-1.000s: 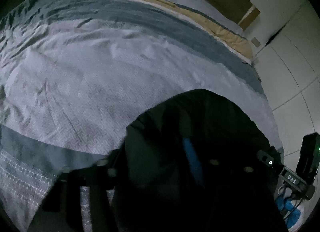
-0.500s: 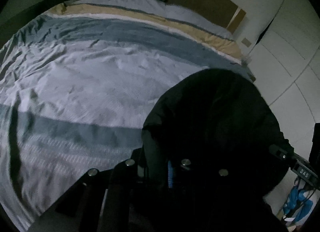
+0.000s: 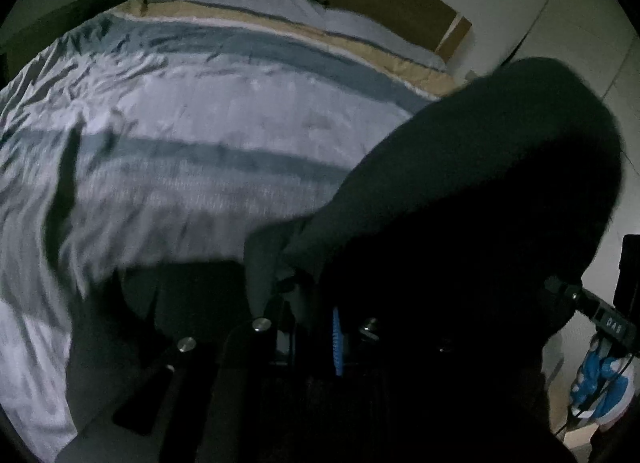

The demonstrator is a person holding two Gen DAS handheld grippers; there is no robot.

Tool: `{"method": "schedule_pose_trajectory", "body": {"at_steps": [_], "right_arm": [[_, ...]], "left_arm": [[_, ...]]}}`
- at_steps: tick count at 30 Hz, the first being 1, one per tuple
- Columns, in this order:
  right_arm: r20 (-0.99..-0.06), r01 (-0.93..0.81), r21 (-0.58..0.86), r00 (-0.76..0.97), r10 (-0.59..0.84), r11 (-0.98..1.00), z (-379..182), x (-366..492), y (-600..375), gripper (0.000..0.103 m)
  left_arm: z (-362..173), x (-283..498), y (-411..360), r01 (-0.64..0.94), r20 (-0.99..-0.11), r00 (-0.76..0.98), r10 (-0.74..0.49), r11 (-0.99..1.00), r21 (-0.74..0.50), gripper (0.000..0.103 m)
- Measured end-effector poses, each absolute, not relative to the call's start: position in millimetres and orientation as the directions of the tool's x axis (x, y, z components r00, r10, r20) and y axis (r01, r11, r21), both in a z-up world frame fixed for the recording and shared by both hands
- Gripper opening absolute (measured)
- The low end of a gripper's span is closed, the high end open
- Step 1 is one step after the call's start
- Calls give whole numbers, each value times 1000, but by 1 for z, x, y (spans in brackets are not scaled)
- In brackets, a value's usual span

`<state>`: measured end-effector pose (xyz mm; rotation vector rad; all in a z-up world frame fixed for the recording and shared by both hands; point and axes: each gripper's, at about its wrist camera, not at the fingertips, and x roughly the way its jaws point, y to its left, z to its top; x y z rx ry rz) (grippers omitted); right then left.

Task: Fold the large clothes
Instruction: 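Grasp the black jacket's hem with both tools and lift it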

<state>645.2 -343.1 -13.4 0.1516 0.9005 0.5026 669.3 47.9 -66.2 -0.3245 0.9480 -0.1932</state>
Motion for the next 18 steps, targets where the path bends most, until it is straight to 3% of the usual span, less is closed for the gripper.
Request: {"method": "schedule_pose_trajectory", "body": {"at_steps": [7, 18], "right_arm": [[-714, -306, 383, 501, 489, 872, -48, 614, -357, 11], [-742, -297, 348, 492, 455, 889, -73, 584, -361, 12]], "left_arm": [[-94, 635, 53, -17, -774, 560, -296, 930, -368, 11], [-96, 614, 50, -8, -783, 559, -273, 942, -334, 14]]}}
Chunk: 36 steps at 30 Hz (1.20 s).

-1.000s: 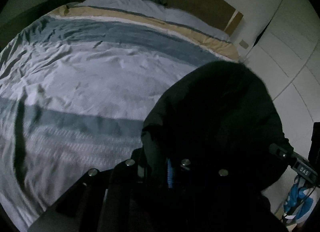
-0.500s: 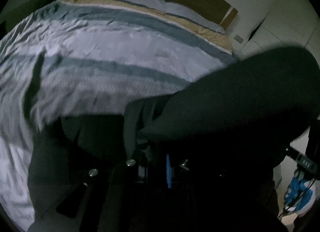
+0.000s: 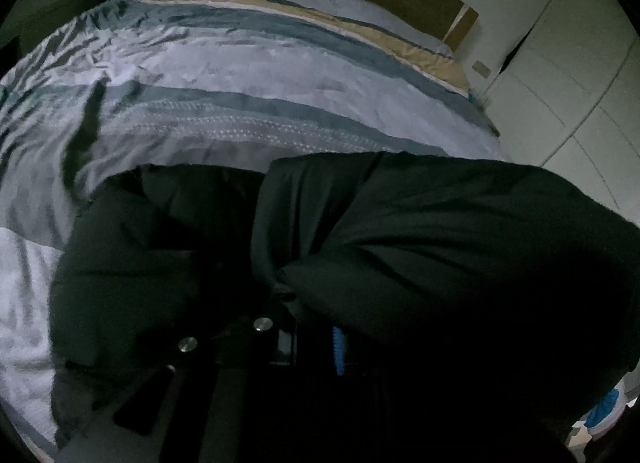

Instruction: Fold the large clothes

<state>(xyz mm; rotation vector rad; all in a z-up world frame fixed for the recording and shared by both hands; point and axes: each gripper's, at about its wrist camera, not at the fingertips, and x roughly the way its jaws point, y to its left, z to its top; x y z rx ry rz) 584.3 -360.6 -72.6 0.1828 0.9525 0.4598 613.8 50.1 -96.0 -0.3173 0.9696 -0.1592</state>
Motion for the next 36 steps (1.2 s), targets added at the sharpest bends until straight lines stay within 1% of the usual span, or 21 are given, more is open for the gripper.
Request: {"method": "schedule_pose_trajectory", "body": {"at_steps": [2, 5, 7, 9, 12, 16, 19, 20, 21, 22, 25, 28, 32, 36], "right_arm": [[-735, -295, 354, 499, 459, 888, -69, 583, -362, 15], [-737, -299, 347, 499, 456, 889, -66, 579, -366, 26], [-742, -291, 345, 498, 449, 893, -65, 576, -369, 45], [-744, -288, 345, 496, 447, 893, -62, 571, -373, 47], [-755, -302, 314, 494, 430, 900, -51, 559, -377, 51], [-751, -322, 288, 508, 421, 902, -26, 550, -385, 51], [-737, -325, 268, 538, 410, 907, -4, 553, -390, 51], [-731, -327, 265, 545, 410, 907, 2, 556, -390, 52], [-724, -334, 260, 554, 412, 906, 9, 563, -389, 53], [-720, -340, 253, 559, 411, 906, 15, 570, -386, 54], [-713, -357, 227, 573, 404, 906, 24, 599, -367, 57], [-709, -375, 212, 577, 406, 903, 24, 625, -346, 62], [-708, -395, 220, 565, 424, 892, 12, 654, -318, 62], [-724, -412, 229, 534, 437, 882, -9, 669, -292, 63]], "left_arm": [[-92, 610, 51, -3, -784, 558, -272, 944, -329, 14], [-87, 606, 55, 6, -787, 556, -269, 948, -319, 15], [-82, 602, 58, 10, -787, 554, -271, 948, -319, 16], [-78, 595, 61, 17, -789, 553, -267, 951, -310, 19], [-64, 579, 69, 34, -794, 556, -248, 960, -277, 19], [-39, 572, 85, 40, -782, 578, -233, 965, -259, 20], [-20, 580, 96, 31, -765, 604, -224, 966, -258, 21], [-15, 587, 98, 27, -761, 610, -220, 966, -258, 27], [-12, 592, 99, 22, -759, 614, -216, 966, -257, 37], [-7, 602, 98, 22, -753, 623, -212, 967, -255, 39], [1, 631, 86, 48, -739, 636, -222, 967, -249, 39], [-4, 660, 68, 67, -739, 630, -239, 965, -255, 39], [-19, 685, 40, 93, -751, 611, -250, 965, -246, 39], [-38, 692, 15, 139, -768, 582, -266, 964, -228, 39]]}}
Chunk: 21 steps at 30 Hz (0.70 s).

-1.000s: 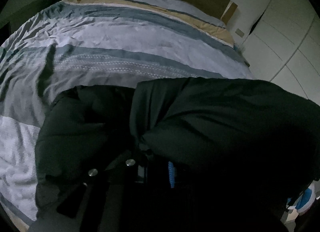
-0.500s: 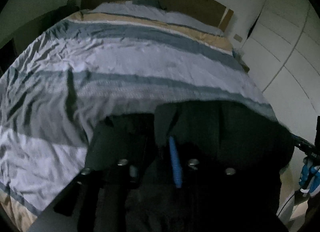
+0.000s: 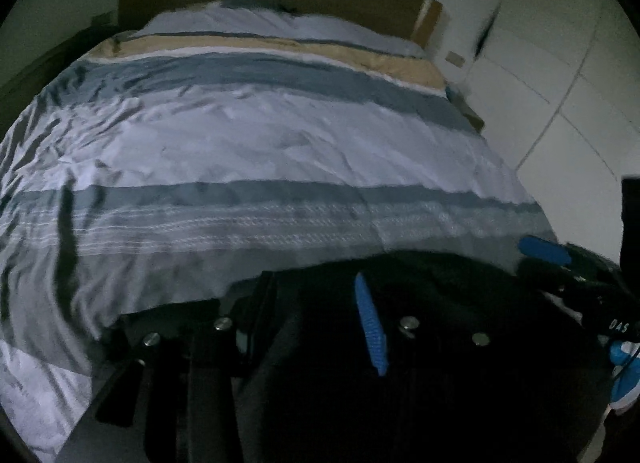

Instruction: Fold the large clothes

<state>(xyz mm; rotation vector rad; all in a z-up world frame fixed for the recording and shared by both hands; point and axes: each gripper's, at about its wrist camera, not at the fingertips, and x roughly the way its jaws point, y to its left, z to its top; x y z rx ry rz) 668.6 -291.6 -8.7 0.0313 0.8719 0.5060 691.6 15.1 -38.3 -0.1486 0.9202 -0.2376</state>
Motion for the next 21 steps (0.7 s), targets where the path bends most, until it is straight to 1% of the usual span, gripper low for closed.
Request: {"method": "schedule_pose_trajectory", "body": {"at_steps": [3, 7, 14, 16, 21], "right_arm": [[-750, -441, 223, 492, 442, 869, -25, 664, -278, 63], [-803, -506, 153, 437, 405, 849, -48, 635, -269, 63], [-857, -528, 88, 392, 335, 845, -82, 589, -285, 63], [-867, -533, 65, 389, 312, 844, -91, 582, -286, 63], [-875, -536, -5, 411, 256, 844, -116, 576, -279, 64]], "left_arm": [[-54, 679, -1, 198, -784, 548, -290, 956, -216, 39], [-72, 644, -20, 265, -803, 533, -267, 954, -141, 39], [-101, 600, -42, 258, -830, 538, -145, 966, -2, 39], [-110, 596, -45, 256, -833, 540, -122, 966, 24, 39], [-123, 593, -46, 249, -829, 550, -105, 968, 42, 39]]}}
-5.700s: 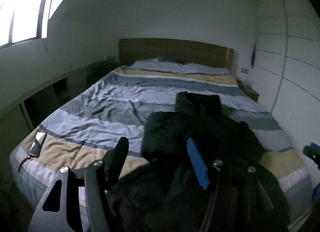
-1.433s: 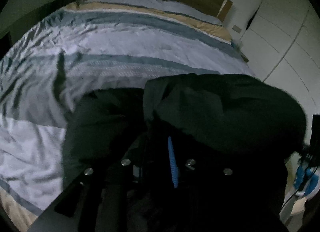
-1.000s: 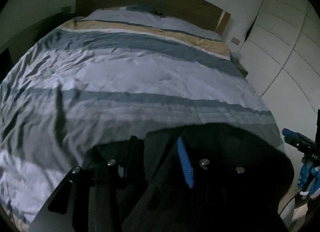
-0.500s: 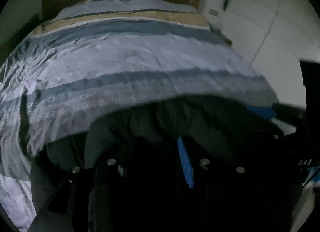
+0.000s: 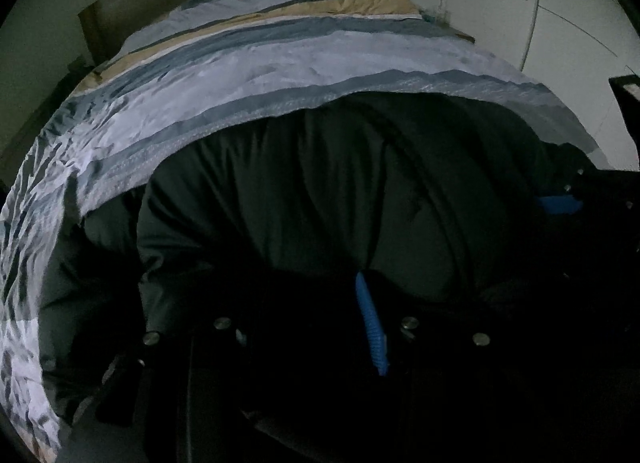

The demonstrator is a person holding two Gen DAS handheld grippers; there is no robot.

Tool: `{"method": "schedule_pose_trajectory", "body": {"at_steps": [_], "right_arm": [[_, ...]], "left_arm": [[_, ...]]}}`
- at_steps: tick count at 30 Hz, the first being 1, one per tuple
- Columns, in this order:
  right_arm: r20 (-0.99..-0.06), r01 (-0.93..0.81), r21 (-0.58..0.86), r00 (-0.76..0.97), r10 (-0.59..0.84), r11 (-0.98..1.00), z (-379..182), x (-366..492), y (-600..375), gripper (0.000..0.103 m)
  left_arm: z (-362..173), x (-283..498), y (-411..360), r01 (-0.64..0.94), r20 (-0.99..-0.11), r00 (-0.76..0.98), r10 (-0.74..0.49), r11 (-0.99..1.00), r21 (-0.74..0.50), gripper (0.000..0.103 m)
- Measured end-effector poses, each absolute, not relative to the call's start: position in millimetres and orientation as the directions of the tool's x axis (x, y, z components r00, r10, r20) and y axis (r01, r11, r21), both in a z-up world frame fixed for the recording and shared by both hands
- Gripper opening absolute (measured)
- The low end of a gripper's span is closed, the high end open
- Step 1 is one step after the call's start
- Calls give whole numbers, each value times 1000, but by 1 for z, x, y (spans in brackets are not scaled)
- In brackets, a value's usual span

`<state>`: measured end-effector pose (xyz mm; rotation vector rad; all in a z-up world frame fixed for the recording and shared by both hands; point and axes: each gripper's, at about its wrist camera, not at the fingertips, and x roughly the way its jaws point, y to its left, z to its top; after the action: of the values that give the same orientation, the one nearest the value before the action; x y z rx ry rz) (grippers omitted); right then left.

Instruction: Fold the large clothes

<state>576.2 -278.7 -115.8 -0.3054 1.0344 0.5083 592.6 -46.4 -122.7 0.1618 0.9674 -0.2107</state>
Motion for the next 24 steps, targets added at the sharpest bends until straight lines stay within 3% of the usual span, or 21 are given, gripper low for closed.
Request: {"method": "schedule_pose_trajectory", "body": {"at_steps": [15, 24], "right_arm": [[-828, -524, -54, 499, 255, 850, -127, 567, -276, 66], [-758, -490, -169, 619, 205, 855, -99, 543, -267, 66]], "left_arm": [[-131, 574, -46, 233, -754, 651, -88, 968, 88, 39], [-103, 550, -35, 206, -698, 709, -99, 976, 71, 40]]}}
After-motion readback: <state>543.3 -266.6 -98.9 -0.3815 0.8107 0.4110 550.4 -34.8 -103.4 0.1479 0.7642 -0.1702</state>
